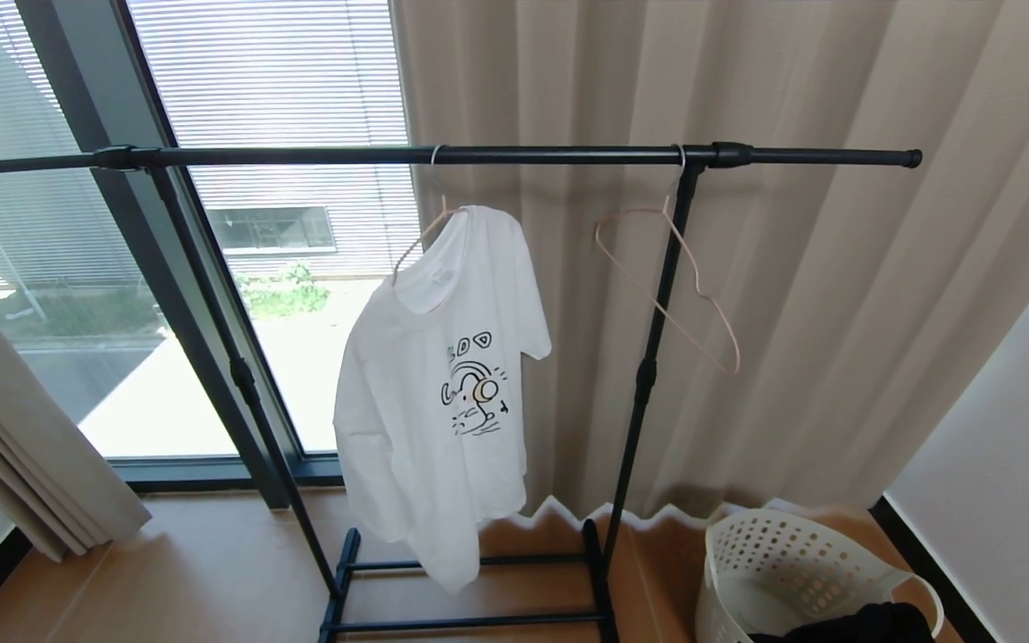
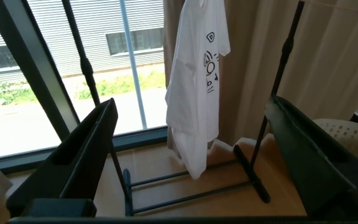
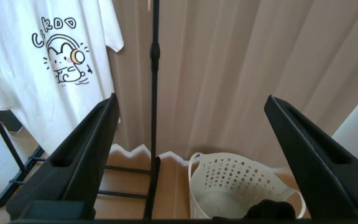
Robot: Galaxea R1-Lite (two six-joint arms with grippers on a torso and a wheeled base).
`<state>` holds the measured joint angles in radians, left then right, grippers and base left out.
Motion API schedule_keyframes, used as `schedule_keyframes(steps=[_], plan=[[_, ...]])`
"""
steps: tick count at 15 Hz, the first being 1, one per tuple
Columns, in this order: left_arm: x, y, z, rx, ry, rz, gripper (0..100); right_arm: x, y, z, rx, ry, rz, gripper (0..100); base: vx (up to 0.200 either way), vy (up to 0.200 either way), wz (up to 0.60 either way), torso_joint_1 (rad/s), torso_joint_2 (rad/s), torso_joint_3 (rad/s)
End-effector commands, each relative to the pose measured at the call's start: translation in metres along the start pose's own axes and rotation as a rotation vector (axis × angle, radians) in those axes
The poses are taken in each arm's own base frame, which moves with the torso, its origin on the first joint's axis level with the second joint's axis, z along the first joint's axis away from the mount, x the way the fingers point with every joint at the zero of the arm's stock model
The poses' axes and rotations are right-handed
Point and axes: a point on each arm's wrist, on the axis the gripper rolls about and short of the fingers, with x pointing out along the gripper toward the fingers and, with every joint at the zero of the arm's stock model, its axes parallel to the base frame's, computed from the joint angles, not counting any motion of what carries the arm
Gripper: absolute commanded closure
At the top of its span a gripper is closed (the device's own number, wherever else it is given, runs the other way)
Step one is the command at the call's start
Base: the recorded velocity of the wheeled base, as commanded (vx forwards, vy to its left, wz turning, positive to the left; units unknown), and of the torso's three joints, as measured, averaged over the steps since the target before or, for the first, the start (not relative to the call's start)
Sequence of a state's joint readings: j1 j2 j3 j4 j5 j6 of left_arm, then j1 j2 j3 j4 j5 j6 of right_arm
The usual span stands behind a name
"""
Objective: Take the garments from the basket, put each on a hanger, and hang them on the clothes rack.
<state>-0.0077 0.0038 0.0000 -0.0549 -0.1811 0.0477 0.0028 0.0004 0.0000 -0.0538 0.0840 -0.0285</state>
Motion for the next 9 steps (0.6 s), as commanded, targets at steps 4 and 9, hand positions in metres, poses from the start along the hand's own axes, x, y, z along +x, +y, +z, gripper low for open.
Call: schedule_keyframes(steps=[4,9], plan=[[0.0002,0.0000,0.0001,-0.002,0.002,0.000,0,0.0000,0.0000,0.0000,-0.001,0.000,0.001,0,0.000,0.000,0.00,-0.214,0.52,0.304],[0.0001,0.0000,0.0000,-0.002,0.000,0.000,0,0.0000,0.0000,0.0000,-0.001,0.000,0.001,0,0.000,0.000,0.00,-0.205,0.54,0.330]])
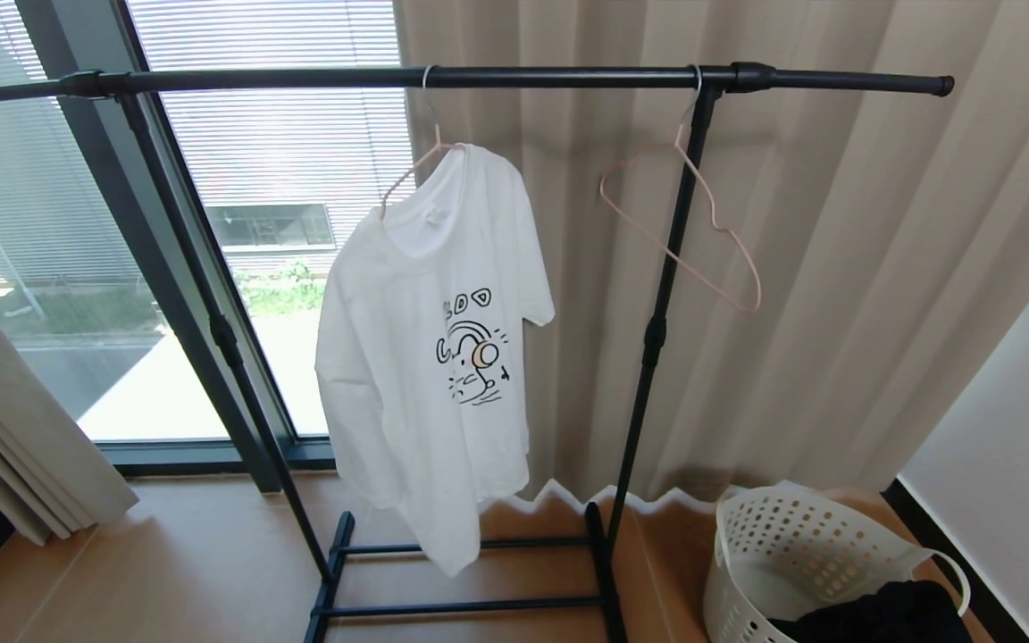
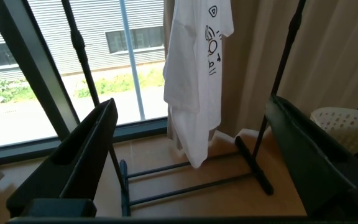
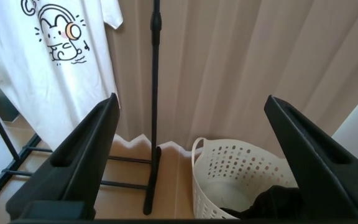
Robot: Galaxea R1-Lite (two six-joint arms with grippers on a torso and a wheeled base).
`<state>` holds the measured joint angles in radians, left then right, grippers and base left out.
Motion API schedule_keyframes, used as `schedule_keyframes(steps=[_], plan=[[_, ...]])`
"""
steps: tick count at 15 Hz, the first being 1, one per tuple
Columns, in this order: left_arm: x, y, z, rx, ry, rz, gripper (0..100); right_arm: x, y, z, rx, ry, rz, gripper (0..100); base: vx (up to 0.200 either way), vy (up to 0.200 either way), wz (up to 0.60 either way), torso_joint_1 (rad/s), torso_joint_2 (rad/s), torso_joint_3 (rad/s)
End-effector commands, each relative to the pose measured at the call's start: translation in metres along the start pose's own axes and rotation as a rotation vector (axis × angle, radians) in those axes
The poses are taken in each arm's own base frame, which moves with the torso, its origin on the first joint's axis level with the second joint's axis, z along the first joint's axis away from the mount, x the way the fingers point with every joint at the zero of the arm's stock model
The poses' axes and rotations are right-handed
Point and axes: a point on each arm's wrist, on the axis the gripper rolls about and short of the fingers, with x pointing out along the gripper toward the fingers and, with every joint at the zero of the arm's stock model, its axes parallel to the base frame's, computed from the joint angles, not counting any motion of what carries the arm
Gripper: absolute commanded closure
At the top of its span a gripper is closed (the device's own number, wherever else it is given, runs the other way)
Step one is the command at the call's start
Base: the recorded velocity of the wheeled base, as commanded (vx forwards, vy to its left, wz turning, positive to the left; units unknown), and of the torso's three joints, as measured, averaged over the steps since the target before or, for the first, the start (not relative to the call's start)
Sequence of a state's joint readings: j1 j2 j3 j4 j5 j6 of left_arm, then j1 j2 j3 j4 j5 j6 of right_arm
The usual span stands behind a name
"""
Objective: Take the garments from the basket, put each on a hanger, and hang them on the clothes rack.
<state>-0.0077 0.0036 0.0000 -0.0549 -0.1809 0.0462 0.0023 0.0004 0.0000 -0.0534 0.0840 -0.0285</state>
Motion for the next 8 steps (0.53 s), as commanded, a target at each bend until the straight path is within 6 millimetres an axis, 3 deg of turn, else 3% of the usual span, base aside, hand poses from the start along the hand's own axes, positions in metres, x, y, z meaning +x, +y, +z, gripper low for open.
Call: schedule_keyframes(steps=[1,8], plan=[[0.0001,0.0000,0.0001,0.000,0.001,0.000,0,0.0000,0.0000,0.0000,-0.001,-0.001,0.001,0,0.000,0.000,0.00,-0.198,0.52,0.334],[0.0001,0.0000,0.0001,0.000,0.001,0.000,0,0.0000,0.0000,0.0000,-0.001,-0.001,0.001,0,0.000,0.000,0.00,-0.159,0.50,0.332]])
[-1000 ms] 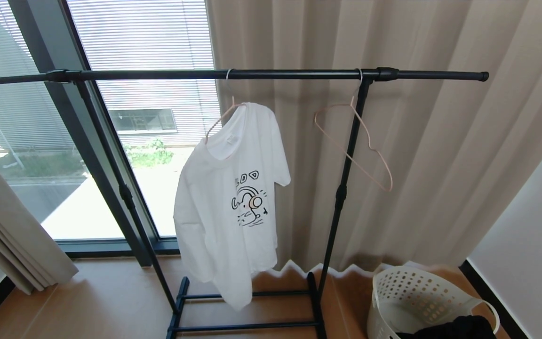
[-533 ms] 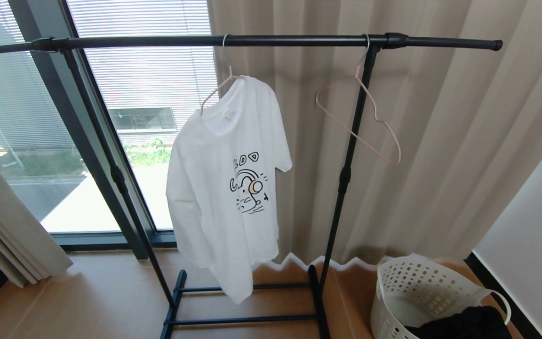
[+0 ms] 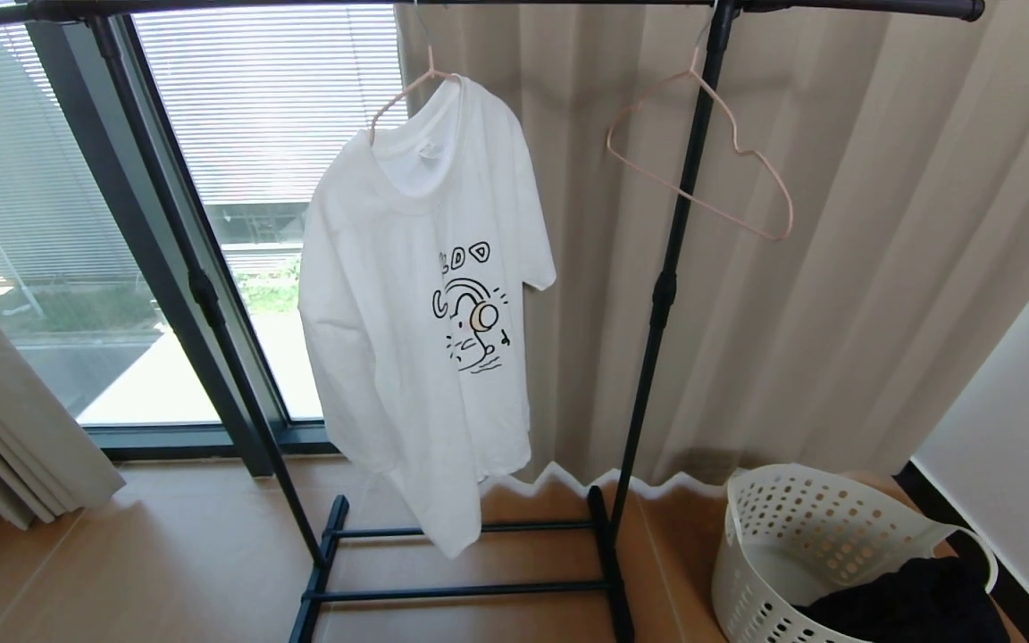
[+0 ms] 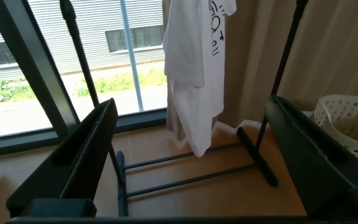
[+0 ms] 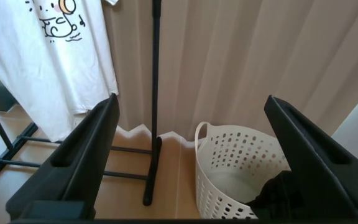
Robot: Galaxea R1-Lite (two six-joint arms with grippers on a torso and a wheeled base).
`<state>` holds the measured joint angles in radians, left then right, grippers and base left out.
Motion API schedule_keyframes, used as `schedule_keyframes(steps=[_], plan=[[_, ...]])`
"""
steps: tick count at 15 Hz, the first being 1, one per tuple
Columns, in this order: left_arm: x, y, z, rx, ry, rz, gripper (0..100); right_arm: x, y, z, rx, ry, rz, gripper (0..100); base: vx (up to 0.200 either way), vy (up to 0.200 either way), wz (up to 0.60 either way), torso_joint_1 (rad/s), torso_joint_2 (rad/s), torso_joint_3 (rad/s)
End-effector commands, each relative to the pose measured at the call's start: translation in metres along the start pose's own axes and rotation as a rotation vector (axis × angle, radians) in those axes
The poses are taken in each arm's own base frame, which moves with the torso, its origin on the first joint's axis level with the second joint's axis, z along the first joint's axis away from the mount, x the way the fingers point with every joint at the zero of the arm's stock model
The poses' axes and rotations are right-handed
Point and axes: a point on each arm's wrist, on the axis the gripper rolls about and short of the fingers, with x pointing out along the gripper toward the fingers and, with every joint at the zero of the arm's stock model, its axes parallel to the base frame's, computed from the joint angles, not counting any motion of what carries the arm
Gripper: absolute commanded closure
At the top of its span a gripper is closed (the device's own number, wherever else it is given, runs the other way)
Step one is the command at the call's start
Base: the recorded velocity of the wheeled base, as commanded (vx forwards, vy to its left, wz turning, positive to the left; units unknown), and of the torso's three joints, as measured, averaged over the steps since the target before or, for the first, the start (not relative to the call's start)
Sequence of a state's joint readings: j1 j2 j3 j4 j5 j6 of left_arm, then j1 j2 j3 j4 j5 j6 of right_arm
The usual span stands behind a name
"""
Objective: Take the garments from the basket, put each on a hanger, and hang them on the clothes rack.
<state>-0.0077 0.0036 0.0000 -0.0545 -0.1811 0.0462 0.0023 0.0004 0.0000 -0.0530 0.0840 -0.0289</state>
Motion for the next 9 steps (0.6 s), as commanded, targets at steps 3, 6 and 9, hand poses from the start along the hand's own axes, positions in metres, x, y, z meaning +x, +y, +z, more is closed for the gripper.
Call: schedule_keyframes(steps=[3,6,9], plan=[[0.0001,0.0000,0.0001,0.000,0.000,0.000,0,0.0000,0.0000,0.0001,0.000,-0.001,0.001,0,0.000,0.000,0.00,-0.119,0.47,0.354],[0.0002,0.0000,0.0001,0.000,0.002,0.000,0,0.0000,0.0000,0.0001,0.000,-0.001,0.001,0,0.000,0.000,0.00,-0.089,0.45,0.370],[0.0001,0.0001,0.0001,-0.002,0.000,0.002,0,0.0000,0.0000,0.0001,0.000,-0.001,0.001,0,0.000,0.000,0.00,-0.038,0.30,0.266]])
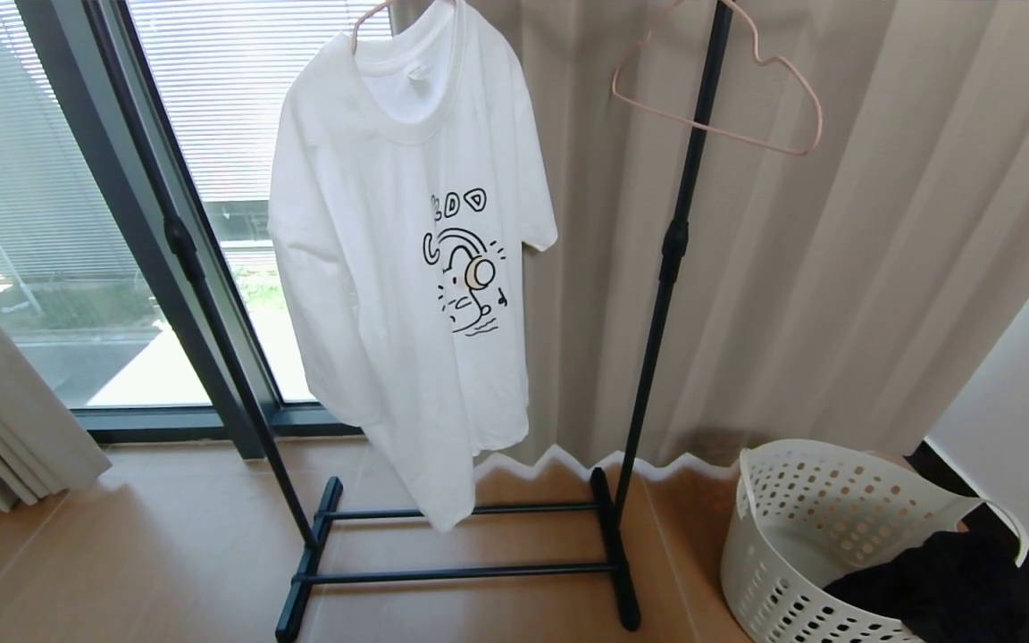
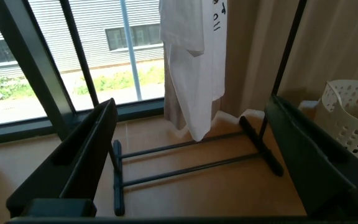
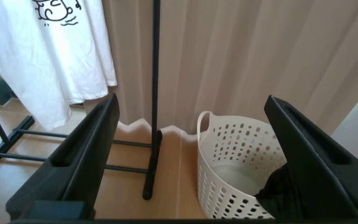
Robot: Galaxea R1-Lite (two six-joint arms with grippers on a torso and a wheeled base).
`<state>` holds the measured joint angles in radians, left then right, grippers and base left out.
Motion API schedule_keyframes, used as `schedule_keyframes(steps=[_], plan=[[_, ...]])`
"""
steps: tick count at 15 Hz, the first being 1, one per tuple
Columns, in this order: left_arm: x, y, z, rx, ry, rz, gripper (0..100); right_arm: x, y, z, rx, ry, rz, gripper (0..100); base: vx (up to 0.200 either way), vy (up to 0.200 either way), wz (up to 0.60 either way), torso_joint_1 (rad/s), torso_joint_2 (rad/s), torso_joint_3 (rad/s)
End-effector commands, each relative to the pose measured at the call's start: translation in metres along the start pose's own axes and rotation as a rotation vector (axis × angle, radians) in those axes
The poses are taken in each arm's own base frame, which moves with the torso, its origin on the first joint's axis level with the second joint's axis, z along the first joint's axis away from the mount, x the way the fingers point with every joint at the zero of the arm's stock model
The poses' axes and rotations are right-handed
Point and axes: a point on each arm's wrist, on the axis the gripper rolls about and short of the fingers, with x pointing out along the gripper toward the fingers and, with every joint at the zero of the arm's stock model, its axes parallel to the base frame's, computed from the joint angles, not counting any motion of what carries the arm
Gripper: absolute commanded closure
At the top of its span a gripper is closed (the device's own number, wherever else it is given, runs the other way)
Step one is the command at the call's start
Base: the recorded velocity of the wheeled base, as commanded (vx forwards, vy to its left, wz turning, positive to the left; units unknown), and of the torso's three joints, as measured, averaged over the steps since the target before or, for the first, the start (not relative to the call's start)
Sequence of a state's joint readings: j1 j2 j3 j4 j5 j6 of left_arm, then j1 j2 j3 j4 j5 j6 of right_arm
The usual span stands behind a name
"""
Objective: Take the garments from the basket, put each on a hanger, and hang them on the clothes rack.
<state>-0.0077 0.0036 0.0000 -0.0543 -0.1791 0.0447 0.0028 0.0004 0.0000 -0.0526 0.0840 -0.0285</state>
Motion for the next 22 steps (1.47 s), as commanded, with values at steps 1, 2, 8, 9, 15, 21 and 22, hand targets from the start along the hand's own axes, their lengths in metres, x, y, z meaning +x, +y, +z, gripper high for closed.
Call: schedule_keyframes(steps=[1,2,8,9,15,21,22], plan=[[0.0001,0.0000,0.0001,0.000,0.000,0.001,0,0.0000,0.0000,0.0001,-0.001,-0.002,0.001,0,0.000,0.000,0.00,-0.017,0.09,0.090],[0.0001,0.0000,0.0001,0.000,0.000,0.000,0,0.0000,0.0000,0.0001,-0.001,-0.002,0.001,0,0.000,0.000,0.00,0.002,0.06,0.051],[0.0001,0.0000,0.0001,0.000,0.000,0.000,0,0.0000,0.0000,0.0001,-0.001,-0.002,0.001,0,0.000,0.000,-0.40,0.002,0.01,0.005],[0.0001,0.0000,0.0001,0.000,0.000,0.000,0,0.0000,0.0000,0.0001,-0.001,-0.002,0.001,0,0.000,0.000,-0.60,0.012,0.01,0.007],[0.0001,0.0000,0.0001,0.001,0.000,0.001,0,0.0000,0.0000,0.0001,-0.001,-0.002,0.001,0,0.000,-0.133,-0.20,0.002,0.00,0.002],[0.0001,0.0000,0.0001,0.000,0.000,0.000,0,0.0000,0.0000,0.0001,-0.001,-0.002,0.001,0,0.000,-0.200,-0.20,0.002,0.01,0.002],[0.0001,0.0000,0.0001,0.001,0.000,0.000,0,0.0000,0.0000,0.0001,-0.001,-0.002,0.001,0,0.000,-0.200,-0.60,0.002,0.00,0.007]])
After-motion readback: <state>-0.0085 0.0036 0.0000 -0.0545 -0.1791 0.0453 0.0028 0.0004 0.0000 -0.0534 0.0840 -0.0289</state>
